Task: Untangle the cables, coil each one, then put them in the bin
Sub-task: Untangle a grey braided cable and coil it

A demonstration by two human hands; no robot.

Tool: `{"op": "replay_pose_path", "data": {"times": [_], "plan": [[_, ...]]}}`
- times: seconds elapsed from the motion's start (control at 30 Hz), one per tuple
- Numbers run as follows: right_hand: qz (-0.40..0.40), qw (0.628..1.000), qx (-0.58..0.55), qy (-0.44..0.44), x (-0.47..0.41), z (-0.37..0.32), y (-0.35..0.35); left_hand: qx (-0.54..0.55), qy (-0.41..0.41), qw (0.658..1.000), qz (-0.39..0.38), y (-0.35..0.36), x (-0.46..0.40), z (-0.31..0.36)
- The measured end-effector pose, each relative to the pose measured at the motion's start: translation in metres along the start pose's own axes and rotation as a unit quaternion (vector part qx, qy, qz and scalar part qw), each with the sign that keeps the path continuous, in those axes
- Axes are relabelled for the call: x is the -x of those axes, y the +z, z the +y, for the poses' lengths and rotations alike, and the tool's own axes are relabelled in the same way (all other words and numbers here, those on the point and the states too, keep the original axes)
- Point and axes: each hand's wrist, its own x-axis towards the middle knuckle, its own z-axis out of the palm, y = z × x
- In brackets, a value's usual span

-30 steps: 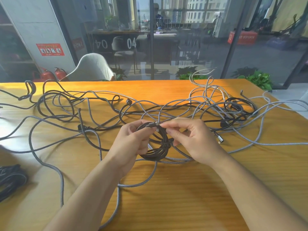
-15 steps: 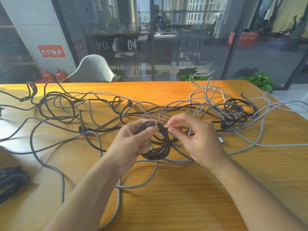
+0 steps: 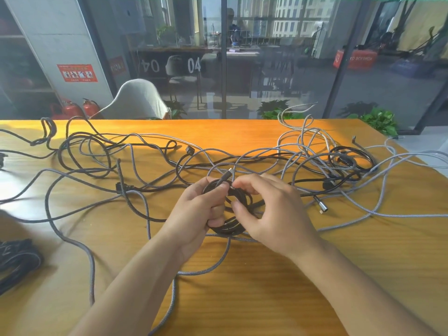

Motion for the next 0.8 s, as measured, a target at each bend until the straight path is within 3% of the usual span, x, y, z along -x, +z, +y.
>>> {"op": "replay_pose_path", "data": {"times": [0.13,0.27,0.4,0.63,0.8], "plan": [[0.034,0.999,0.022,0.037,0.001,-0.001,0.009,-0.006,0.006,1.000,-0.003,0.003,0.000,-0.003],[0.004,0.986,-0.106,0.129,0.000,0.002,0.003,0.003,0.011,1.000,0.008,0.001,0.000,-0.002],[-0.052,0.946,-0.239,0.211,-0.003,0.003,-0.001,-0.002,0.016,0.999,0.030,-0.004,-0.001,-0.001],[-0.064,0.946,-0.217,0.230,-0.003,0.011,-0.006,-0.006,0.036,0.998,0.043,-0.005,-0.003,-0.001],[-0.078,0.957,-0.182,0.213,-0.001,0.009,-0.003,-0.004,0.004,1.000,0.024,-0.005,-0.001,-0.002]]}}
